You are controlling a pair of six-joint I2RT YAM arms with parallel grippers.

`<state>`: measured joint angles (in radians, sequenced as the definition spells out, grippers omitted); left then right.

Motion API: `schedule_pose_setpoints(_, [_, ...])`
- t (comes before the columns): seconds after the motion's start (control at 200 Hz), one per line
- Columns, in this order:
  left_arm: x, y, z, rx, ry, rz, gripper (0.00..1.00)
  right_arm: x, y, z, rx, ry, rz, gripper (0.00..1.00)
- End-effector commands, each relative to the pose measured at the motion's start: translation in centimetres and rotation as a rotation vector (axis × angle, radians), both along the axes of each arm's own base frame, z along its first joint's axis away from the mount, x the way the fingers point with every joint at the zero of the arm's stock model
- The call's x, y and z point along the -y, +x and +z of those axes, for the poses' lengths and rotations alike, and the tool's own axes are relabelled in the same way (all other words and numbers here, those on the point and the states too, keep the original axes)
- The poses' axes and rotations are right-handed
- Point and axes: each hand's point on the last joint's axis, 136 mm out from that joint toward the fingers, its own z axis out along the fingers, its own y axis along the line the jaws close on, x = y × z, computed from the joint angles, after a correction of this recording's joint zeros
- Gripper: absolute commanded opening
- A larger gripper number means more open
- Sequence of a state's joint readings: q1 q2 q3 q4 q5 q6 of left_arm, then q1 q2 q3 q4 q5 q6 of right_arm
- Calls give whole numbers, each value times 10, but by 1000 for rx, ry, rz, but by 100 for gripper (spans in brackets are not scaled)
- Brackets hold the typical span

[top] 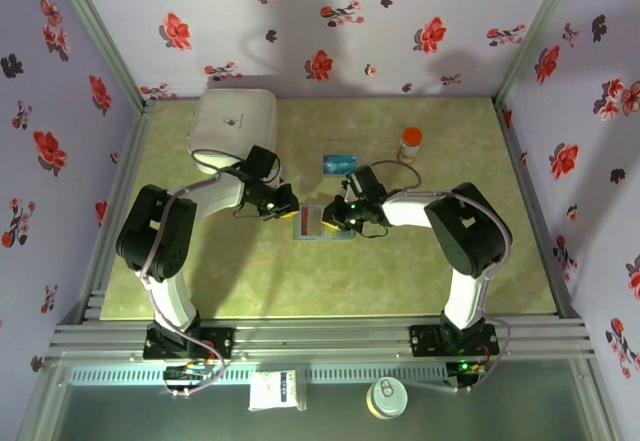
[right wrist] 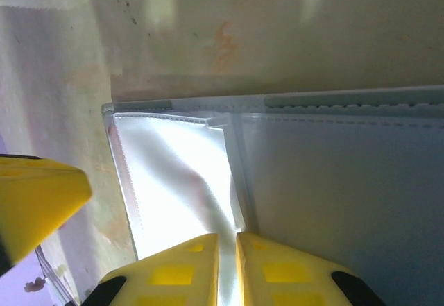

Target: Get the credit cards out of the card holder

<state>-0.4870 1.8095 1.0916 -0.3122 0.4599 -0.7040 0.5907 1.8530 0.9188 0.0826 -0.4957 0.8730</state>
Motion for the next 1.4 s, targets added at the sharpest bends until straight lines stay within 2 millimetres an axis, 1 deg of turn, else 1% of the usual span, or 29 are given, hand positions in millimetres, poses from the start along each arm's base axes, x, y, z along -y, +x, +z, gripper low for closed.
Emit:
schedule_pose_setpoints(0.0, [18,1,16,1,-85,3,15,12,-3,-14,-37,-26,-36,17])
schedule_pose_setpoints(0.07, [24,0,15,-8,-111,-4,18,13,-3,-16,-43,-24,-36,17])
schedule_pose_setpoints(0.26, [30,-6,4,-41,-111,-19,25,13,-5,-17,-47,-22,-35,17])
schedule_pose_setpoints(0.475, [32,-13,-11,-77,-92,-29,27,14,-6,-17,-47,-24,-35,17])
schedule_pose_setpoints(0.685, [35,-15,-16,-88,-94,-30,26,14,-6,-18,-50,-23,-35,17])
schedule_pose_setpoints(0.9, [40,-17,-17,-96,-107,-34,23,15,-7,-17,-49,-21,-36,17])
schedule_pose_setpoints(1.015, [41,-17,-15,-93,-110,-34,18,15,-7,-15,-46,-16,-37,17])
schedule_pose_setpoints(1.14, [42,-15,-8,-76,-120,-33,15,14,-6,-7,-29,-1,-40,17])
schedule_pose_setpoints(1.225, [42,-16,-5,-73,-122,-36,15,13,-4,4,-3,17,-44,20])
schedule_pose_setpoints(1.29, [43,-16,-1,-66,-126,-35,15,13,-2,18,27,28,-44,22])
schedule_pose_setpoints(1.395, [46,-17,5,-56,-127,-48,15,19,0,34,75,14,-53,23])
